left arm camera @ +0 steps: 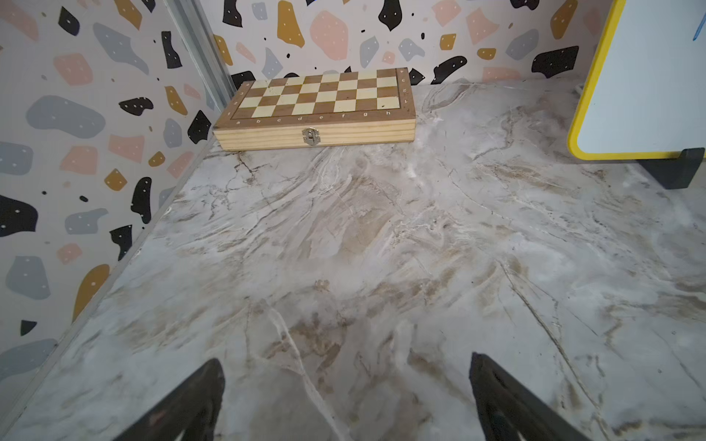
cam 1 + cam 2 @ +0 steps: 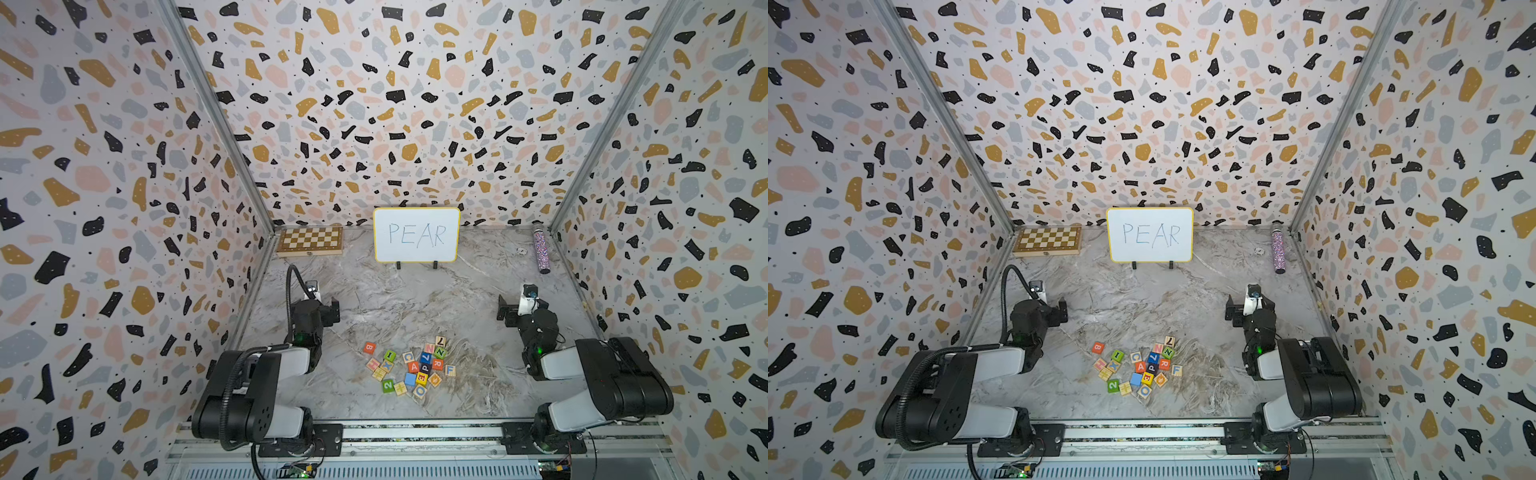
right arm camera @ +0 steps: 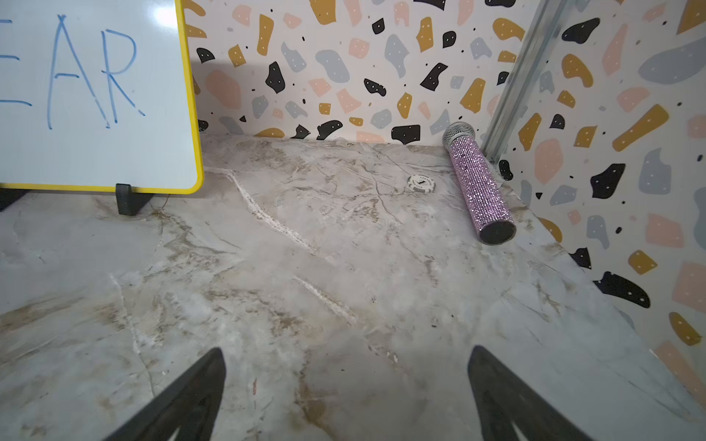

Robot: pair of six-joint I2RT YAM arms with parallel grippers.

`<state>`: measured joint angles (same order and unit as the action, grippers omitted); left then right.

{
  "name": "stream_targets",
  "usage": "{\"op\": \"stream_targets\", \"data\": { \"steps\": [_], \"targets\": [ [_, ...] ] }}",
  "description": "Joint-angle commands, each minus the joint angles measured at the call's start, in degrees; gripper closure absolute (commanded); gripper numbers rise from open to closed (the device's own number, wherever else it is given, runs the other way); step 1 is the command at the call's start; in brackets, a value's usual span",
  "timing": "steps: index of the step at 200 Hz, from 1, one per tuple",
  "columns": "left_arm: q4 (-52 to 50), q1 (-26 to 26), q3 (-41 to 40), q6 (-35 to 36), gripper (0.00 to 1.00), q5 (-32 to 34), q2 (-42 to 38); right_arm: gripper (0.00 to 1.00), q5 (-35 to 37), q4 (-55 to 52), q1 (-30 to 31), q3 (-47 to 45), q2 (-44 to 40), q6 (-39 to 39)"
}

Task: Spell the uppercase word “pear” with letter blocks
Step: Pick up the letter block from the center of the board.

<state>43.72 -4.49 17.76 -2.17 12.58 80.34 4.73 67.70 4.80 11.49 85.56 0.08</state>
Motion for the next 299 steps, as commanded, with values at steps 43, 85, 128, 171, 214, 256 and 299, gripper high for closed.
{"op": "stream_targets", "data": {
  "steps": [43,85,128,171,214,256,299],
  "targets": [
    [1.5,0.4,0.9,0.0,0.01,-0.1,-0.4,0.01,0.2,0.5,0.2,0.7,-0.7,-0.1],
    [1.5,0.4,1.0,-0.1,0.01,-0.1,-0.4,0.01,0.2,0.5,0.2,0.7,-0.7,-0.2],
    [1.5,0.4,0.9,-0.1,0.01,-0.1,-0.4,0.01,0.3,0.5,0.2,0.7,-0.8,-0.2],
    [1.5,0.4,0.9,-0.1,0.01,-0.1,-0.4,0.01,0.2,0.5,0.2,0.7,-0.8,-0.3],
    [3.2,0.0,0.0,1.0,0.01,-0.4,-1.3,0.01,-1.2,1.1,0.2,0.2,-1.2,-0.7],
    [-27.9,-7.3,8.1,-5.6,0.01,7.5,-27.3,0.01,17.2,-35.6,5.2,17.7,-12.2,10.6],
    [-54.6,-17.8,22.8,-10.2,0.05,-3.6,-36.9,0.01,-21.6,-49.5,4.4,19.7,-23.4,23.2]
  ]
}}
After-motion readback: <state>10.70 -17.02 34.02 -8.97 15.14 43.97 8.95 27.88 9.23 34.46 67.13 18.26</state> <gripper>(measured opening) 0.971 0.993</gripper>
